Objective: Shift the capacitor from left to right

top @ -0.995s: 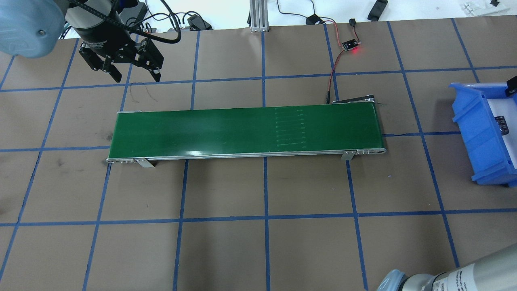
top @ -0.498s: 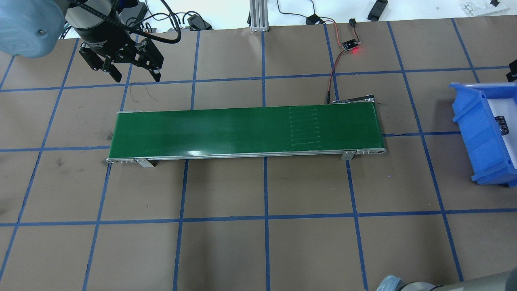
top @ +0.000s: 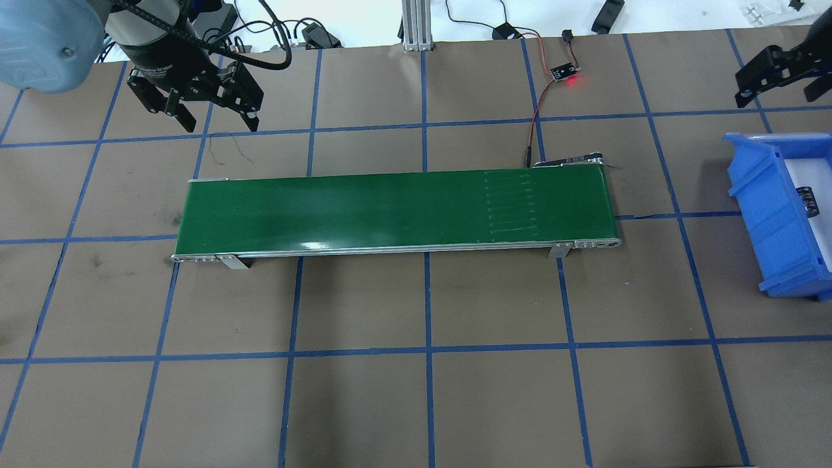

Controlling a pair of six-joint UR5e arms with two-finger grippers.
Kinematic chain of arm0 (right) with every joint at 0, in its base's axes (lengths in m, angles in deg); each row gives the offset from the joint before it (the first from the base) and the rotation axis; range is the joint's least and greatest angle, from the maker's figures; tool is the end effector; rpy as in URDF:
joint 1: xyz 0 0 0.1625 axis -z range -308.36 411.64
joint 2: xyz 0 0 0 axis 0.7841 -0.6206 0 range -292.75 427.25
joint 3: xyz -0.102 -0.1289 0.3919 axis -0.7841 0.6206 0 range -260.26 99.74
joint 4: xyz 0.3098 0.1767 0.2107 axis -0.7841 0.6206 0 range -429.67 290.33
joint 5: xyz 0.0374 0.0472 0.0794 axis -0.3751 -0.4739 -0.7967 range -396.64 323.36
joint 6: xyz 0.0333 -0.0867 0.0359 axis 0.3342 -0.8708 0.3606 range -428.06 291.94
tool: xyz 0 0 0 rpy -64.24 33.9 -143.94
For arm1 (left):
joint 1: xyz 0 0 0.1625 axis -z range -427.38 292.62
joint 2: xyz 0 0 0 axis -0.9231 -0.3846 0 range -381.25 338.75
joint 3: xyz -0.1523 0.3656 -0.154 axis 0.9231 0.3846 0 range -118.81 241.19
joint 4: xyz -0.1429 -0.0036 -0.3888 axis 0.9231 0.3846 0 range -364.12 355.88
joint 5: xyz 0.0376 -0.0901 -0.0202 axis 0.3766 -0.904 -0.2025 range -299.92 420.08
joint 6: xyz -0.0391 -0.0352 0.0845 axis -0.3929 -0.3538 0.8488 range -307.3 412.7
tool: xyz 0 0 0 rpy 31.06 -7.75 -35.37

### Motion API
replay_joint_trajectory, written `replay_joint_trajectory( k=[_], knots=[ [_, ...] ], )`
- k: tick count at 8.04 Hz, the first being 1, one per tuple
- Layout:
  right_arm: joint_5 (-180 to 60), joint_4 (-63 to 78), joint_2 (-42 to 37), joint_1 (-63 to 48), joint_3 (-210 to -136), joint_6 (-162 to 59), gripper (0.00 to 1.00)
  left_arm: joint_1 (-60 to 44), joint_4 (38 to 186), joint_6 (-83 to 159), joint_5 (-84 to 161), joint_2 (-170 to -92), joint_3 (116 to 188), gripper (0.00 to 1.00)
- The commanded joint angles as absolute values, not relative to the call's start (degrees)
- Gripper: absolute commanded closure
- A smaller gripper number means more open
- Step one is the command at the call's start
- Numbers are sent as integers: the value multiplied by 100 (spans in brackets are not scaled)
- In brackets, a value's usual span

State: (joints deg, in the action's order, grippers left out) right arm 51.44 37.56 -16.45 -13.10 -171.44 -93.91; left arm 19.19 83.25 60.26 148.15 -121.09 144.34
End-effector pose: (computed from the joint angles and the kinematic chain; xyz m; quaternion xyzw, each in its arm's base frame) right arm -0.1114 -0.5563 0.4526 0.0066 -0.9962 0.0840 0.0215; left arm -0.1027 -0.5705 0.4606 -0.0360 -0.9992 -0.0015 0.0171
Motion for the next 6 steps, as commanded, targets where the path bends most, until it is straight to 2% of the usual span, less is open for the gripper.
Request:
replay_joint_trajectory(
  k=[1,6],
  knots=[
    [5143,3476,-1791,-2181,-17123,-8489,0,1919,8325,6026,14815,-12109,14433,0],
    [5134,3431,-1791,-3447,-17123,-7000,0,1919,8325,6035,14815,-12109,14433,0]
  ],
)
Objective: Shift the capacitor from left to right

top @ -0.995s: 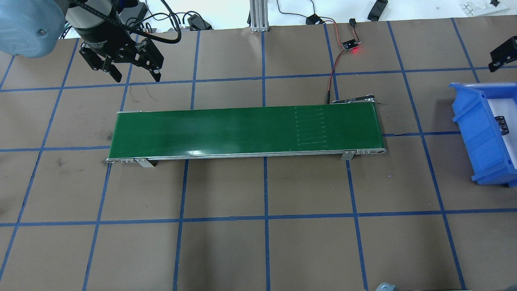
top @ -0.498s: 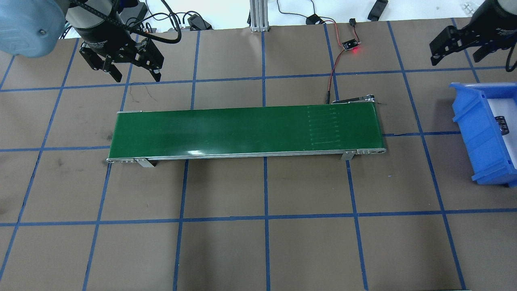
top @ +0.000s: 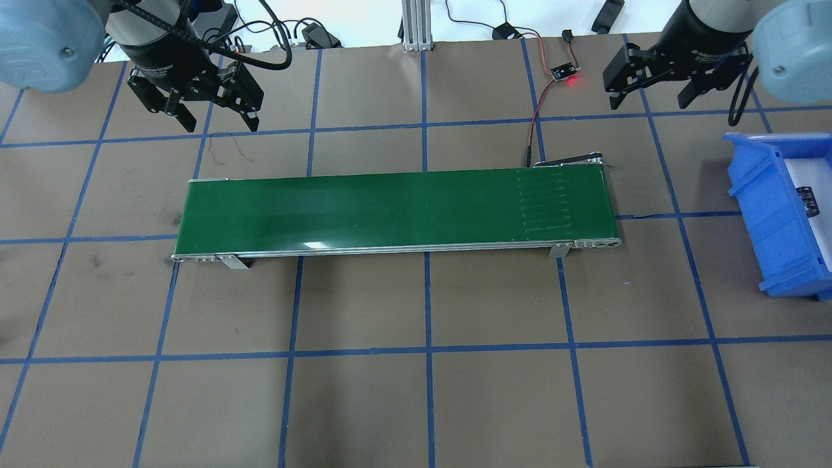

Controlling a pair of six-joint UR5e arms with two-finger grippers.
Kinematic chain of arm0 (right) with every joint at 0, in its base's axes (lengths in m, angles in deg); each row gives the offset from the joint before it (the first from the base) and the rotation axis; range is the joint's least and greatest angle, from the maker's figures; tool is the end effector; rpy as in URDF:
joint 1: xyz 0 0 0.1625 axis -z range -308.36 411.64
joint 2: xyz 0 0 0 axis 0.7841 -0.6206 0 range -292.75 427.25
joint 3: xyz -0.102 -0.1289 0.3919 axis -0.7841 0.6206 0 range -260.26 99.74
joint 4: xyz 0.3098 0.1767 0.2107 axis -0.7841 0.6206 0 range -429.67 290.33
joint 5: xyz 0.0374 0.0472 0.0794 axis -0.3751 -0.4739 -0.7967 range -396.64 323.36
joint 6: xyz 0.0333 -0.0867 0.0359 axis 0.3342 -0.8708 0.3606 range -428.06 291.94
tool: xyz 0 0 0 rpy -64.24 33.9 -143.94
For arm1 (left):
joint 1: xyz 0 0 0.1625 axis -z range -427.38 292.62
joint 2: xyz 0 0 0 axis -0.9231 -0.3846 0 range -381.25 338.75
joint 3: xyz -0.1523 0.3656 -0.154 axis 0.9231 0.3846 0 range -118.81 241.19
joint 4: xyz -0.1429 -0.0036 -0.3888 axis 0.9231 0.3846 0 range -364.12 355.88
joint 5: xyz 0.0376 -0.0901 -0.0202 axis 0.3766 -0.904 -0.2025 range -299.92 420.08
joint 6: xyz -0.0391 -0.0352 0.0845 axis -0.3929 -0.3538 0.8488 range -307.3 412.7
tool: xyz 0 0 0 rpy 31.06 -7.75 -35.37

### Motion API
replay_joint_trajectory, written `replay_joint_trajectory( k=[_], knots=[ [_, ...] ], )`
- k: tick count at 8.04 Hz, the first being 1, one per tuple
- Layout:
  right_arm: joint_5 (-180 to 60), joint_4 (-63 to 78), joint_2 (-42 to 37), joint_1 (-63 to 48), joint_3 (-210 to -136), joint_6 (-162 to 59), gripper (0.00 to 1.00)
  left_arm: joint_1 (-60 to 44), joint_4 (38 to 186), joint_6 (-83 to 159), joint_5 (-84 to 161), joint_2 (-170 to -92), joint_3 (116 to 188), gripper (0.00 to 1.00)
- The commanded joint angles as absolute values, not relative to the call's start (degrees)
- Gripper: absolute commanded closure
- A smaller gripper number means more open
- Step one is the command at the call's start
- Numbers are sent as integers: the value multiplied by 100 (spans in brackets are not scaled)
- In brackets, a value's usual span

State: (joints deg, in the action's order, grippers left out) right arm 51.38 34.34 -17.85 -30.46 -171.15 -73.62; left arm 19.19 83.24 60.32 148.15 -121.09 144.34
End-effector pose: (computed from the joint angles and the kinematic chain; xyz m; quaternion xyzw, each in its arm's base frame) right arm 0.0613 -0.5531 0.4621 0.0191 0.9971 -0.0733 0.0088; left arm -0.1027 -0.5705 0.4606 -0.0365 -0.9992 -0.0014 0.0171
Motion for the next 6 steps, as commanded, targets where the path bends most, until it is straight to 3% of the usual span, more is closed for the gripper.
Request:
replay_joint_trajectory(
  k=[1,6],
  knots=[
    [5134,3422,-1783,-3693,-17123,-6808,0,1910,8325,6035,14815,-12109,14433,0],
    [5143,3431,-1739,-3854,-17123,-6454,0,1910,8325,6035,14815,-12109,14433,0]
  ],
)
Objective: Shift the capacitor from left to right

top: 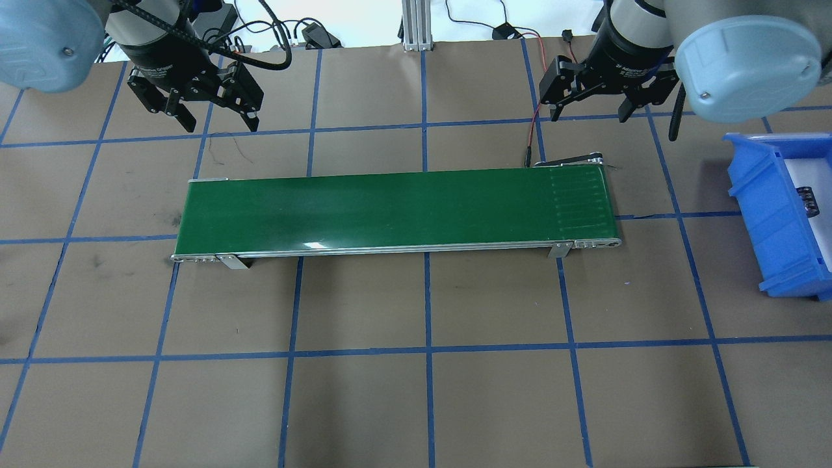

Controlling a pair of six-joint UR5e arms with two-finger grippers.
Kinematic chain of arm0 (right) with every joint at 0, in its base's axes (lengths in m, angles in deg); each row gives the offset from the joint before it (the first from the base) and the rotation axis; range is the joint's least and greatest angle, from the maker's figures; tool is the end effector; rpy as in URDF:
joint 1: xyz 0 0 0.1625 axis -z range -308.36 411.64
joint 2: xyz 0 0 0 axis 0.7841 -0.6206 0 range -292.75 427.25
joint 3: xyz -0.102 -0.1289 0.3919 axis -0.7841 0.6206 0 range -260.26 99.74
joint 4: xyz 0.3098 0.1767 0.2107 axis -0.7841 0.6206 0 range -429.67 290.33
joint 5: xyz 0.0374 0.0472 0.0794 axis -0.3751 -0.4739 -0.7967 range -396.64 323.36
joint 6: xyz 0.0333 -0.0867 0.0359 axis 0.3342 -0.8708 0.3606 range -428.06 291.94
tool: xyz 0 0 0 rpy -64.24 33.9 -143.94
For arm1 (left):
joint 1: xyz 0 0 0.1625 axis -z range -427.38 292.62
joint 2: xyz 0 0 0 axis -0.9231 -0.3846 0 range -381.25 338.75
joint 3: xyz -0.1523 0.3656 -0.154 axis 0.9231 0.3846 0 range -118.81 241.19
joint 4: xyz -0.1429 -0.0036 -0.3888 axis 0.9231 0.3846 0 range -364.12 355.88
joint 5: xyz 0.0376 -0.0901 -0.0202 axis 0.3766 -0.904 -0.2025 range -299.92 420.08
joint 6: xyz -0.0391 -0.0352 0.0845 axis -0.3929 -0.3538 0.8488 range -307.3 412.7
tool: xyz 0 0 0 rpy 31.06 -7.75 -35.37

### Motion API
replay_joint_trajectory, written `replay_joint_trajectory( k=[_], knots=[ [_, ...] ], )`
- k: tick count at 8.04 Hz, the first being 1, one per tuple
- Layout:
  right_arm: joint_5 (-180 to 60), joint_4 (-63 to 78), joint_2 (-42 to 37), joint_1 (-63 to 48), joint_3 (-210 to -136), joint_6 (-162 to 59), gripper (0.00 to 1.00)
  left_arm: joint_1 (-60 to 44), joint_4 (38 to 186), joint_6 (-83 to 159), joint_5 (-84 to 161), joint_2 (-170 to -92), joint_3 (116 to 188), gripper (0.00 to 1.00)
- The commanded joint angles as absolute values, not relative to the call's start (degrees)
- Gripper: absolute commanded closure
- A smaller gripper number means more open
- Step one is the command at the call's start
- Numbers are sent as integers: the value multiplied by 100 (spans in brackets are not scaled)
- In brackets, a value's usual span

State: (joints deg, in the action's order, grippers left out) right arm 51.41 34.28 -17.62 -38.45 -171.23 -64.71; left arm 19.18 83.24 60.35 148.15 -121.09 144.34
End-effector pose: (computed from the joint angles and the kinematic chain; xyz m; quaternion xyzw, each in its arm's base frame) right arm 0.1376 -0.5401 0.4591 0.0272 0.9971 -0.0680 0.0191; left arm -0.1026 -0.5706 0.4606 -0.0367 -0.9992 -0.0014 0.0171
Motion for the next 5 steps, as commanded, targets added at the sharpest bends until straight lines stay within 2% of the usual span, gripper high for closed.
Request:
replay_joint_trajectory(
  k=[1,5],
  knots=[
    [5143,3431,-1730,-3854,-17123,-6437,0,1919,8325,6035,14815,-12109,14433,0],
    [5143,3431,-1721,-3836,-17114,-6428,0,1919,8325,6035,14815,-12109,14433,0]
  ],
)
